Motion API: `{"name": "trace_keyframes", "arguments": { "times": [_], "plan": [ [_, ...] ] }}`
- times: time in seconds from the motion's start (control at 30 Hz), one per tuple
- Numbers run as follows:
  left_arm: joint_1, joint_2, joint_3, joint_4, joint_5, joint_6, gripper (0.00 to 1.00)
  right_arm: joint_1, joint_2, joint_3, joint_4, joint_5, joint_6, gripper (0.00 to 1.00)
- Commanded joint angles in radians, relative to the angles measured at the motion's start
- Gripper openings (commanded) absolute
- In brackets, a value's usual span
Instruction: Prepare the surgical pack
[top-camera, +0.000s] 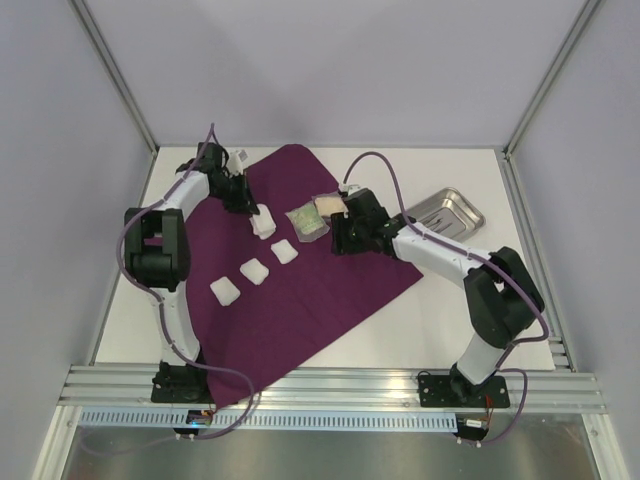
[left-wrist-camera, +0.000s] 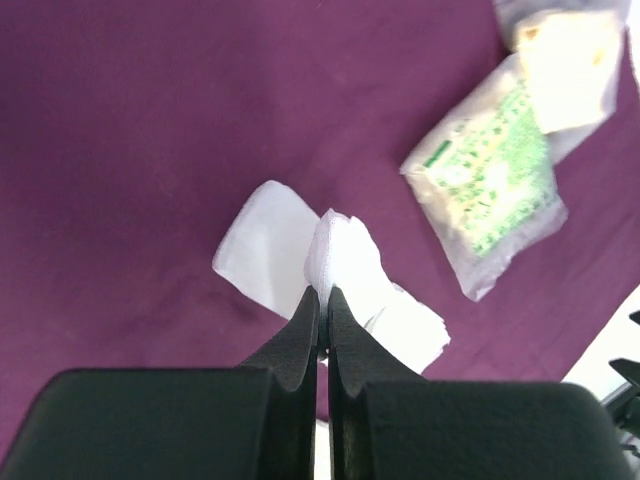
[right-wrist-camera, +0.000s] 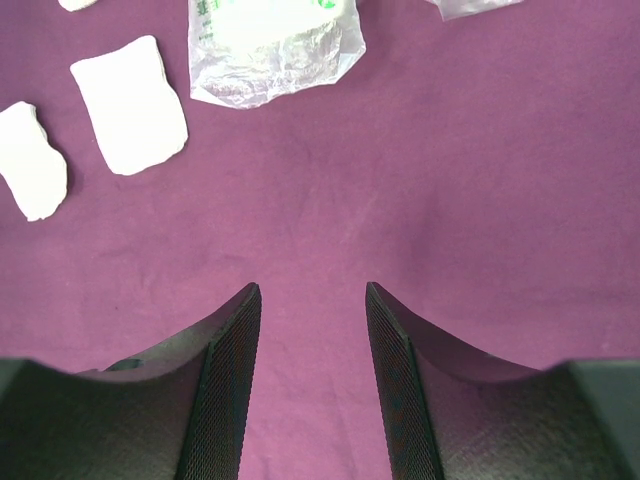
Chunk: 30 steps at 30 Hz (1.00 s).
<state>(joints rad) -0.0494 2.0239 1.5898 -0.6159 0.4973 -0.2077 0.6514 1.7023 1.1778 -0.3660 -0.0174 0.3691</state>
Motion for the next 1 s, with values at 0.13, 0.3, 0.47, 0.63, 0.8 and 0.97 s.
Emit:
{"name": "trace_keyframes", "arguments": {
  "times": [0.13,0.3,0.47,0.63,0.8,0.97],
  "plan": [
    [0.002,0.065,0.015,0.038,0.046,-0.071,0.0,0.004,0.049,0.106,0.001,-0.038,-0.01,0.5],
    [0.025,0.076,0.009,0.048,0.006,-0.096,0.0,0.002,0.14,0.294,0.004,-0.128,-0.002,0.5],
    [0.016,0.033,0.044,-0.008,0.027,-0.079,0.0,0.004,0.198,0.401,-0.019,-0.142,0.004,0.49],
    [-0.02,-0.085,-0.027,0.004,0.041,-0.077,0.0,0.004,0.172,0.367,-0.002,-0.122,0.001,0.5],
    [-0.027,-0.122,-0.06,0.028,0.115,-0.102,0.0,0.004,0.157,0.33,-0.01,-0.11,-0.002,0.5],
    [-0.027,-0.073,-0.074,0.082,0.127,-0.11,0.0,0.004,0.14,0.301,-0.011,-0.089,-0.004,0.5]
  ]
}}
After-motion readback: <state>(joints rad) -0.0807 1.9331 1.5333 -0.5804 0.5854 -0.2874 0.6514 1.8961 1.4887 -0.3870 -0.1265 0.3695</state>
